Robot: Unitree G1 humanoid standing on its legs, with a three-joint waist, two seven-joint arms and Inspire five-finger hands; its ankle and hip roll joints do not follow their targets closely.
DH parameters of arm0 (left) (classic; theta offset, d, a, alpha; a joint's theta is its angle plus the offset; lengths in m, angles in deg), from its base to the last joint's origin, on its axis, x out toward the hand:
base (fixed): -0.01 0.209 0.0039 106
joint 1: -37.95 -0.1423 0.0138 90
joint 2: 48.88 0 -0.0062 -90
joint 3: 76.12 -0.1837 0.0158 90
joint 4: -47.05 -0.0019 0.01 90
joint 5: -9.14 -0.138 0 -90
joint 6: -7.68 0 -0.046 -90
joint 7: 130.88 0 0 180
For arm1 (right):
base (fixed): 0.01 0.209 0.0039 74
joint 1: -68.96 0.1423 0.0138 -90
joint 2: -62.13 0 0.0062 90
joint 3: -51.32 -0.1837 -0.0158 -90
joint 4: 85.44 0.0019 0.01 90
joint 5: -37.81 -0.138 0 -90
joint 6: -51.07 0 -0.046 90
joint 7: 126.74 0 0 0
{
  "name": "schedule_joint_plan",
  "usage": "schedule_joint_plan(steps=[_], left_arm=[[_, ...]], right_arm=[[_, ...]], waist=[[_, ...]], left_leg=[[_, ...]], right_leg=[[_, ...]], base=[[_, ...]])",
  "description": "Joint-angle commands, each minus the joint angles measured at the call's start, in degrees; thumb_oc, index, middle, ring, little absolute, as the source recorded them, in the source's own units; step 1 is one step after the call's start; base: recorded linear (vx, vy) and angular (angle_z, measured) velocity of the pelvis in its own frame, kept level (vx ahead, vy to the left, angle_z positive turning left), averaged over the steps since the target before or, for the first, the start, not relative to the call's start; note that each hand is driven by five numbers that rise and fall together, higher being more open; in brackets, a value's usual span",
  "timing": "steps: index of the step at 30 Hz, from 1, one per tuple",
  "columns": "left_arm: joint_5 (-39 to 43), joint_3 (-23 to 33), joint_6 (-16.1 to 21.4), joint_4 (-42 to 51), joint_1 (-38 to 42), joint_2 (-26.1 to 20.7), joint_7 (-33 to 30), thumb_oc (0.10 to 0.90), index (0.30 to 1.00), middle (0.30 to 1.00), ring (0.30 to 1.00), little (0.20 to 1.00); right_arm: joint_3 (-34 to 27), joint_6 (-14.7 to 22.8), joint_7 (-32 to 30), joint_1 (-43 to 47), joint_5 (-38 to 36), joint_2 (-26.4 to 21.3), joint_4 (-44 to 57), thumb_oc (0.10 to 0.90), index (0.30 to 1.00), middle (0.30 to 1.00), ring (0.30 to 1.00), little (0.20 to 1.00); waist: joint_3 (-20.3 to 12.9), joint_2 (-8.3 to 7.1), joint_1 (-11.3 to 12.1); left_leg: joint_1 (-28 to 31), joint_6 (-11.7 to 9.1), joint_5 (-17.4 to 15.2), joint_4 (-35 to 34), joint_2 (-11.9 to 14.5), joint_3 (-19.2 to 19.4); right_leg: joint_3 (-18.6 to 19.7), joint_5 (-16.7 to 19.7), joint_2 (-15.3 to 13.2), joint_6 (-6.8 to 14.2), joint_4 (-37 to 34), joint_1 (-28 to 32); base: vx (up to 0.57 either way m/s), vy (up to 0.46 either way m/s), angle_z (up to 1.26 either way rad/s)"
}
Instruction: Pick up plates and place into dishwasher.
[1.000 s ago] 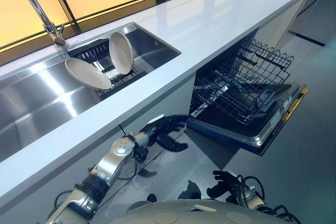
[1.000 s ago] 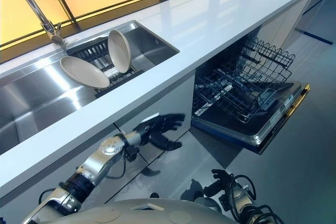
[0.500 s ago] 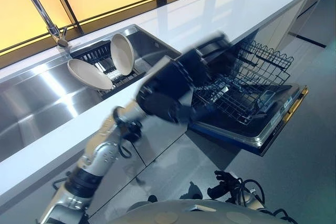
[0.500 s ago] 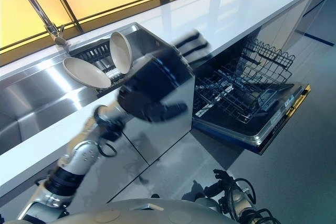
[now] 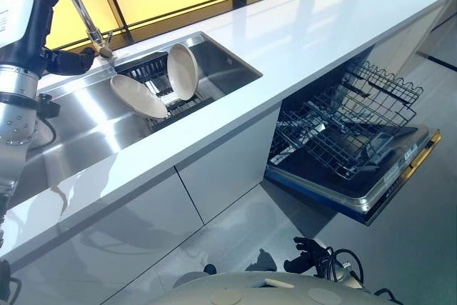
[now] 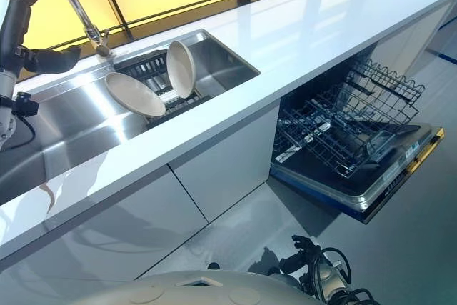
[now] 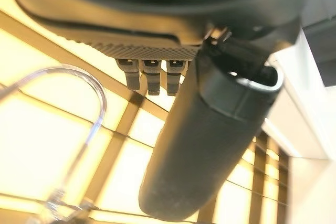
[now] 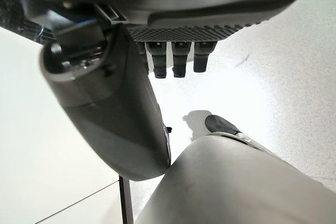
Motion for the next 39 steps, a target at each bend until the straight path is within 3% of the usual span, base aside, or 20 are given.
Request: schedule_joint_plan(steps=[1,7,13,23,39], left_arm=[[-7.7,2.7,1.9,-2.1,7.2,-8.8,-2.1,0.8,0.9,0.9,0.9,0.9],[-13.7,-0.7,1.8,-4.5,8.9,-13.7,0.6,0.8,0.9,0.9,0.9,0.9],[-14.0,-4.4,2.1,-7.2,11.2,-16.1,2.6,0.8,0.9,0.9,0.9,0.9],[-18.8,-11.9,4.9,-11.7,16.0,-16.4,6.4,0.8,0.9,0.9,0.9,0.9],[-24.0,-20.3,5.8,-13.0,21.7,-15.9,9.9,0.8,0.9,0.9,0.9,0.9]], right_arm=[[1.4,1.5,1.0,-0.4,-0.2,-2.2,-1.4,0.8,0.9,0.9,0.9,0.9],[1.5,1.3,1.5,-0.1,-0.2,-3.1,-0.9,0.8,0.9,0.9,0.9,0.9],[1.8,1.6,1.8,0.5,-0.1,-3.8,-1.2,0.8,0.9,0.9,0.9,0.9],[1.5,1.5,2.8,1.1,0.5,-4.9,-1.3,0.8,0.9,0.9,0.9,0.9],[0.6,2.2,3.6,0.9,1.2,-5.9,-1.8,0.8,0.9,0.9,0.9,0.9]], waist=[[-1.5,1.12,-1.1],[-1.2,1.65,-0.8],[-1.3,2.0,-0.8],[-1.1,2.26,-1.7],[-0.6,2.48,-3.3]], left_leg=[[0.5,2.4,-6.5,1.1,-2.9,1.7],[0.5,2.5,-6.4,1.1,-3.1,1.3],[0.5,2.5,-6.3,0.9,-3.2,1.4],[0.7,2.5,-6.4,0.9,-3.0,2.3],[0.8,2.6,-6.6,1.0,-3.1,3.7]], right_leg=[[-0.6,-2.9,-0.4,2.8,1.4,-0.3],[-1.8,-3.1,-0.8,3.3,2.1,-0.5],[-2.3,-3.4,-0.9,3.5,2.6,-0.7],[-2.2,-3.6,-0.9,3.7,3.1,-0.9],[-0.8,-3.2,-0.7,3.9,2.9,-1.3]], base=[[0.0,0.0,0.0],[0.0,0.003,0.02],[0.01,0.016,0.13],[0.0,0.005,0.01],[0.0,0.0,0.0]])
